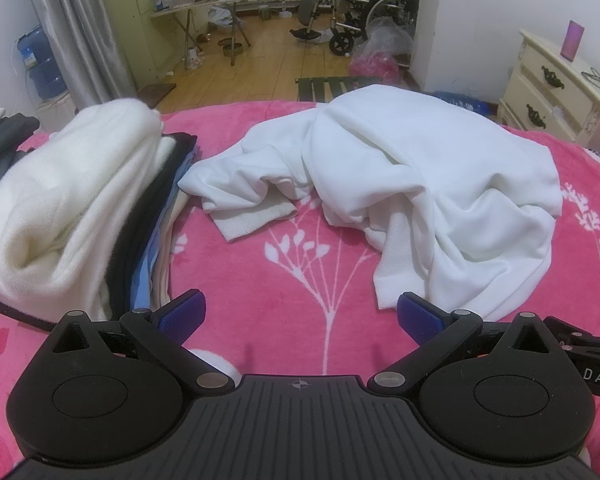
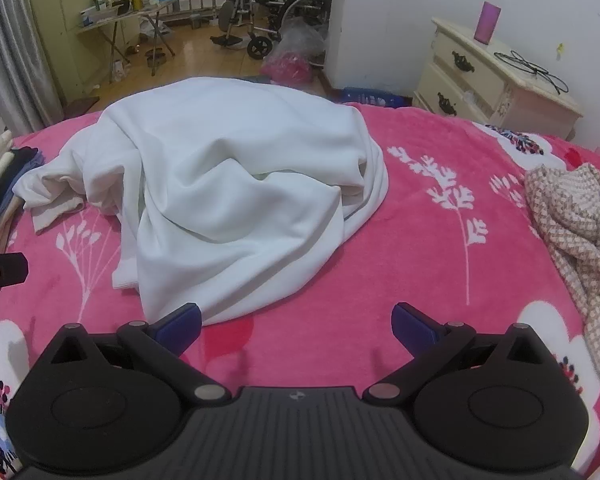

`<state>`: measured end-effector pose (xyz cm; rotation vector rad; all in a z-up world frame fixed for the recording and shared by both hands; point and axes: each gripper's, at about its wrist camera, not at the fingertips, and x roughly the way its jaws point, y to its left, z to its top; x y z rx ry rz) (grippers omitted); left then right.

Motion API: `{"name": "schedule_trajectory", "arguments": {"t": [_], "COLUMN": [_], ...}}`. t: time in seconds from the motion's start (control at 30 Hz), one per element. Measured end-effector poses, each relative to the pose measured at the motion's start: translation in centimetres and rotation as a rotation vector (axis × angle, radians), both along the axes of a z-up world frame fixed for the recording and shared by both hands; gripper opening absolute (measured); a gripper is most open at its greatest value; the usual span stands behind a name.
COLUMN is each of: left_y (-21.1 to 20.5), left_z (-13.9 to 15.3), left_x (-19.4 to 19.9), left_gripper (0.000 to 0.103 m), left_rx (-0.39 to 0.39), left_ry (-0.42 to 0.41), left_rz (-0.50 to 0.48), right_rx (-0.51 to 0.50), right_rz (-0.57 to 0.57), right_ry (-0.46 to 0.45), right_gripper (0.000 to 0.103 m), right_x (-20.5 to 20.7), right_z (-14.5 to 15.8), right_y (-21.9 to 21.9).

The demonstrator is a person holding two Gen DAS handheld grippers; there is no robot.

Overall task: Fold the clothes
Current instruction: 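Grasp the white sweatshirt with the right tool and lift it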

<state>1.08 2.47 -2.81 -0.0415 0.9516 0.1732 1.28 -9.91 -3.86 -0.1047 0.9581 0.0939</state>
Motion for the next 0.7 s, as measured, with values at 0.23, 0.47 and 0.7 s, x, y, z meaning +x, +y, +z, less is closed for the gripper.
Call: {"name": "schedule_trajectory", "arguments": {"t": [0.23,0.47,0.7], "left_y": [-0.1,0.2,2.2], "left_z": [-0.1,-0.3,-0.4], "left_x": [0.2,0.2,0.6], "left_gripper": [0.103,0.103,0.103], "left_rx": [0.0,-0.008,-0.079], "left_ry": [0.0,-0.05,-0.158], "left_rz": [0.001,-0.018,-0.018], "right_rx": [-0.001,-0.006,0.029], "right_rz": [0.009,0.098,0.295], "right_ry": [-0.015,-0.094,-0.309], "right_gripper": [0.103,0.103,0.103], "right_x": [-0.1,-0.1,0.0], "right_z": [-0.1,-0.2,0.1], "right_y": [0.0,0.1,-0.4]}}
